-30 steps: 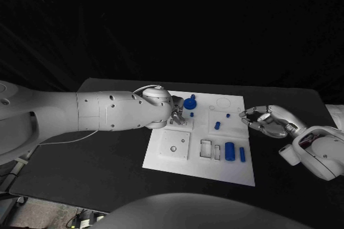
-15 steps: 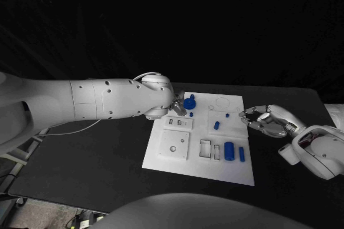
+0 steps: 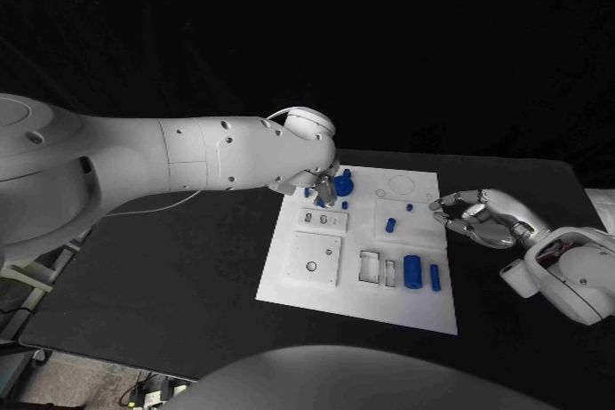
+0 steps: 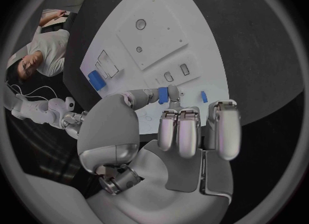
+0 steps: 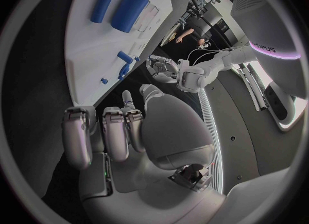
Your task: Assemble the parts on the task board
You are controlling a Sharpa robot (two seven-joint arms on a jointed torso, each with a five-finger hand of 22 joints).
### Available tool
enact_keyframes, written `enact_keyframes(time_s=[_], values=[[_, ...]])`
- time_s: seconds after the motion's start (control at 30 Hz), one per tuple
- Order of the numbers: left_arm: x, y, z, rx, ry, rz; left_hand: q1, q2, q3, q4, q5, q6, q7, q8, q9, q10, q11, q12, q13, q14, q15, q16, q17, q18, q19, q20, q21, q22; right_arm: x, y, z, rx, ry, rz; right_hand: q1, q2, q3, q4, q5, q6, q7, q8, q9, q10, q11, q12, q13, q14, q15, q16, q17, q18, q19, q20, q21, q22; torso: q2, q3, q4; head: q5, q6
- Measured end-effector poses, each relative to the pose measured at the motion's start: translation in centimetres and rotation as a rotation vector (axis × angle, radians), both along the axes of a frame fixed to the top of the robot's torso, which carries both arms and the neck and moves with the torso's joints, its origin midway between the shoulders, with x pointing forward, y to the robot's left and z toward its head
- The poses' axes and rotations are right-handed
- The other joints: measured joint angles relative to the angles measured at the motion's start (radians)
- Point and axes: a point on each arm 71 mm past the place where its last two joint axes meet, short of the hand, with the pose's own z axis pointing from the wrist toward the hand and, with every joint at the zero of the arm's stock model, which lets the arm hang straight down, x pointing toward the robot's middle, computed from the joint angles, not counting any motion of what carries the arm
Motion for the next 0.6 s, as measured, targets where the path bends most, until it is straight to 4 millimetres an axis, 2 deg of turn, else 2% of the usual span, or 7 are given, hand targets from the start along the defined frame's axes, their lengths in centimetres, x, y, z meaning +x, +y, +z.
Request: enact_keyframes(time_s=[0.13,0.2,0.23,0.3,0.33,0.47,0.6], values=[[0.5,-0.6,-0.2,0.039,0.017,-0.006,-0.021,0.021,-0.034,0.015,-0.006,0.000,0.000,-0.001,0.001,0.000,0.000,0.000,0.000,0.000,0.000,0.000,0.000,0.000,0.000,0.000,-0.008,0.000,0.0,0.0,0.0,0.000,0.000,0.001,0.000,0.000,0.000,0.000,0.000,0.000,0.000,0.000,0.000,0.000,0.000,-0.002,0.000,0.000,0.000,0.000,0.000,0.000,0.000,0.000,0.000,0.000,0.000,0.0000,0.0000,0.002,0.000],[0.7,-0.8,-0.4,0.053,0.023,-0.007,-0.031,0.031,-0.054,0.021,-0.010,0.000,0.000,-0.018,0.006,0.000,0.000,0.000,0.000,0.000,0.000,0.000,0.000,0.000,0.000,0.000,-0.016,0.000,0.0,0.0,0.0,0.000,0.000,0.001,0.000,0.000,0.000,0.000,0.000,0.000,0.000,0.000,0.000,0.000,0.000,-0.003,0.001,0.000,0.000,0.000,0.000,0.000,0.000,0.000,0.000,0.000,0.000,0.0000,-0.0001,0.003,0.000],[0.7,-0.9,-0.5,0.058,0.025,-0.007,-0.034,0.034,-0.060,0.024,-0.010,0.000,0.000,-0.025,0.047,0.000,0.000,0.000,0.000,0.000,0.000,0.000,0.000,0.000,0.000,0.000,-0.017,0.000,0.0,0.0,0.0,0.001,0.000,0.001,0.000,0.000,0.000,0.000,0.000,0.000,0.000,0.000,0.000,0.000,0.000,-0.003,0.001,0.000,0.000,0.000,0.001,0.000,0.000,0.000,0.000,0.000,0.000,0.0000,-0.0001,0.004,0.000],[0.8,-0.9,-0.8,0.066,0.030,-0.005,-0.034,0.035,-0.070,0.026,-0.010,0.001,-0.001,-0.035,0.069,0.000,0.000,0.000,0.000,0.000,0.000,0.000,0.000,0.000,0.000,0.000,-0.020,0.000,0.0,0.1,0.0,0.001,0.000,0.002,0.000,0.000,0.000,0.000,0.000,0.000,0.000,0.000,0.000,0.000,0.000,-0.003,0.001,0.000,0.000,0.000,0.001,0.000,0.000,0.000,-0.003,0.000,0.000,-0.0001,-0.0001,0.004,0.000],[0.8,-0.9,-1.0,0.070,0.032,-0.003,-0.039,0.039,-0.072,0.024,-0.010,0.011,-0.011,-0.041,0.073,0.000,0.000,0.000,0.000,0.000,0.000,0.000,0.000,0.000,0.000,0.000,-0.022,0.000,0.0,0.1,0.0,0.001,0.000,0.002,0.000,0.000,0.000,0.000,0.000,0.000,0.000,0.000,0.000,0.000,0.000,-0.003,0.001,0.000,0.000,0.000,0.001,0.000,0.000,0.000,-0.003,0.000,0.000,-0.0002,0.0000,0.004,0.000],[0.8,-1.1,-1.6,0.078,0.040,0.000,-0.040,0.040,-0.083,0.025,-0.010,0.011,-0.011,-0.056,0.074,0.000,0.000,0.000,0.000,0.000,0.000,0.000,0.000,0.000,0.000,0.000,-0.022,0.000,0.0,0.2,0.0,0.001,0.001,0.003,0.000,0.000,0.000,0.000,0.000,0.000,0.000,0.000,0.000,0.000,0.000,-0.003,0.001,0.000,0.000,0.000,0.001,0.000,0.000,0.000,-0.003,0.001,-0.001,-0.0001,0.0006,0.006,0.000],[0.6,-1.6,-2.4,0.079,0.052,-0.002,-0.043,0.043,-0.089,0.029,-0.010,0.025,-0.025,-0.062,0.067,0.000,0.000,0.000,0.000,0.000,0.000,0.000,0.000,0.000,0.000,0.000,-0.022,0.000,0.0,0.2,0.0,0.002,0.001,0.004,0.000,0.000,0.000,0.000,0.000,0.000,0.000,0.000,0.000,0.000,0.000,-0.003,0.000,0.000,0.000,0.000,0.001,0.000,0.000,0.000,-0.003,0.001,-0.001,-0.0001,0.0012,0.008,0.000]])
